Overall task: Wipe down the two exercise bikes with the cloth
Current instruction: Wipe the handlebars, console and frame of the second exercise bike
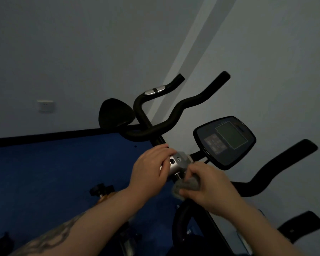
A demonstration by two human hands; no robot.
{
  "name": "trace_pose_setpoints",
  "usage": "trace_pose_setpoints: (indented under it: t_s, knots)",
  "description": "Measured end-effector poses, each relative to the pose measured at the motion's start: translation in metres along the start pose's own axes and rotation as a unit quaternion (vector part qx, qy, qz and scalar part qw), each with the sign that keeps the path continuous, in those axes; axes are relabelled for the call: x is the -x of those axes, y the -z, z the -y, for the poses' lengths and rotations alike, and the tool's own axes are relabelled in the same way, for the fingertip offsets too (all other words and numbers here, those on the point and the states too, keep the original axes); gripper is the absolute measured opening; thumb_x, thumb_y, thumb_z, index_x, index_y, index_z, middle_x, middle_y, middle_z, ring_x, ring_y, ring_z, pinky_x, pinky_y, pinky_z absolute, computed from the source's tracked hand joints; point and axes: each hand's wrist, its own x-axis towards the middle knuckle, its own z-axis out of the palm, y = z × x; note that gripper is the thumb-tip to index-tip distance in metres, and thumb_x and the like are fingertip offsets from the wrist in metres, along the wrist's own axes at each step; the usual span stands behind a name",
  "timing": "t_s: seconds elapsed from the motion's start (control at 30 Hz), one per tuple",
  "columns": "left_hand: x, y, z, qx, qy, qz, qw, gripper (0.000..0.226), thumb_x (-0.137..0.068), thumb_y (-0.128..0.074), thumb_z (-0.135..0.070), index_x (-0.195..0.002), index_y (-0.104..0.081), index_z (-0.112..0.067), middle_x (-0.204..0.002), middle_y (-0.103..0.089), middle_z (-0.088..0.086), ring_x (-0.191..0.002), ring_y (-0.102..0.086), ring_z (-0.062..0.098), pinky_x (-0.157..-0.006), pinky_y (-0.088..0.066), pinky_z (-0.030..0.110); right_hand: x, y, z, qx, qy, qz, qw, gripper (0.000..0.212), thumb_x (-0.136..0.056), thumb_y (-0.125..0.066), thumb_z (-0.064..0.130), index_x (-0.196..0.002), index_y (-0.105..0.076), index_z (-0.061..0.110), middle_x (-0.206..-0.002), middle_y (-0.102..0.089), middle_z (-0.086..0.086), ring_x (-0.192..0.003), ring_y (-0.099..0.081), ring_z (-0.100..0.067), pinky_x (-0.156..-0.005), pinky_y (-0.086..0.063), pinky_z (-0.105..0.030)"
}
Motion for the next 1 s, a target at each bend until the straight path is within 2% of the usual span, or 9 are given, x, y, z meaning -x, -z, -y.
trace_pose_setpoints:
  t_s: [0.07, 0.2, 0.37, 0.53, 0.67, 0.7, 0.83, 0.93, 1.0]
  knots:
    - [0.0, 0.0, -0.001, 0.004, 0.001, 0.0, 1.0, 0.037, -0.093, -0.037, -0.025, -0.111, -0.07, -0.019, -0.114, -0.069, -0.009, -0.122, -0.054, 0.006, -0.097, -0.047, 0.031, 0.002, 0.002, -0.002, -0.01, -0.009, -0.007, 1.0, 0.033, -0.067, -0.081, 0.043, -0.07, -0.049, 0.032, -0.079, -0.056, 0.015, -0.073, -0.053, 0.0, -0.06, -0.036, -0.018]
    - [0.0, -0.001, 0.0, 0.002, 0.001, -0.014, 1.0, 0.037, -0.092, -0.039, -0.024, -0.11, -0.071, -0.019, -0.114, -0.069, -0.008, -0.121, -0.054, 0.005, -0.096, -0.046, 0.029, -0.002, -0.012, 0.015, -0.056, -0.024, -0.101, 0.993, 0.029, -0.071, -0.081, 0.033, -0.08, -0.054, 0.025, -0.086, -0.059, 0.013, -0.079, -0.057, -0.007, -0.068, -0.046, -0.026]
    - [0.0, -0.001, 0.0, 0.005, 0.001, -0.006, 1.0, 0.036, -0.093, -0.039, -0.024, -0.111, -0.07, -0.02, -0.114, -0.069, -0.01, -0.121, -0.053, 0.003, -0.096, -0.047, 0.029, 0.001, 0.009, 0.001, 0.03, -0.015, 0.019, 0.999, 0.037, -0.066, -0.08, 0.046, -0.066, -0.045, 0.037, -0.076, -0.055, 0.017, -0.07, -0.051, -0.001, -0.057, -0.031, -0.012]
    - [0.0, -0.001, 0.0, 0.008, 0.006, -0.009, 1.0, 0.037, -0.093, -0.038, -0.024, -0.111, -0.071, -0.018, -0.115, -0.069, -0.008, -0.121, -0.054, 0.004, -0.096, -0.048, 0.032, -0.011, 0.0, 0.016, 0.027, -0.037, -0.043, 0.998, 0.036, -0.067, -0.079, 0.043, -0.069, -0.046, 0.03, -0.075, -0.055, 0.013, -0.066, -0.048, -0.002, -0.054, -0.03, -0.01]
    - [0.0, 0.001, -0.001, 0.007, 0.007, 0.001, 1.0, 0.037, -0.094, -0.038, -0.025, -0.111, -0.07, -0.019, -0.115, -0.069, -0.009, -0.122, -0.052, 0.004, -0.098, -0.046, 0.029, -0.002, 0.012, 0.004, 0.066, -0.015, 0.033, 0.997, 0.035, -0.066, -0.077, 0.053, -0.068, -0.047, 0.035, -0.075, -0.055, 0.016, -0.067, -0.048, 0.002, -0.054, -0.025, -0.011]
    - [0.0, 0.001, -0.002, 0.008, 0.009, 0.002, 1.0, 0.038, -0.094, -0.037, -0.026, -0.111, -0.07, -0.019, -0.115, -0.069, -0.009, -0.123, -0.052, 0.004, -0.098, -0.046, 0.029, -0.005, 0.013, 0.006, 0.063, -0.018, 0.033, 0.997, 0.034, -0.065, -0.078, 0.052, -0.068, -0.048, 0.034, -0.074, -0.055, 0.016, -0.066, -0.048, 0.004, -0.053, -0.025, -0.011]
    - [0.0, 0.0, -0.002, 0.01, 0.017, 0.0, 1.0, 0.04, -0.094, -0.036, -0.027, -0.112, -0.07, -0.02, -0.117, -0.068, -0.009, -0.123, -0.052, 0.003, -0.098, -0.045, 0.029, -0.01, 0.0, 0.015, 0.024, -0.029, -0.046, 0.998, 0.034, -0.069, -0.08, 0.043, -0.074, -0.049, 0.03, -0.076, -0.052, 0.016, -0.066, -0.046, 0.0, -0.056, -0.03, -0.008]
    - [0.001, 0.001, -0.001, 0.01, 0.013, 0.005, 1.0, 0.039, -0.094, -0.036, -0.026, -0.112, -0.07, -0.02, -0.116, -0.068, -0.009, -0.123, -0.052, 0.004, -0.098, -0.046, 0.03, 0.0, 0.006, 0.006, 0.059, -0.005, 0.02, 0.998, 0.037, -0.069, -0.078, 0.048, -0.07, -0.042, 0.036, -0.078, -0.051, 0.016, -0.068, -0.046, 0.002, -0.056, -0.028, -0.009]
    - [0.0, 0.0, -0.002, 0.007, 0.014, 0.008, 1.0, 0.039, -0.094, -0.036, -0.027, -0.113, -0.069, -0.02, -0.117, -0.068, -0.01, -0.124, -0.051, 0.004, -0.099, -0.045, 0.03, -0.004, 0.013, 0.005, 0.065, -0.008, 0.037, 0.997, 0.038, -0.068, -0.078, 0.049, -0.066, -0.043, 0.037, -0.075, -0.052, 0.016, -0.066, -0.046, 0.006, -0.054, -0.027, -0.01]
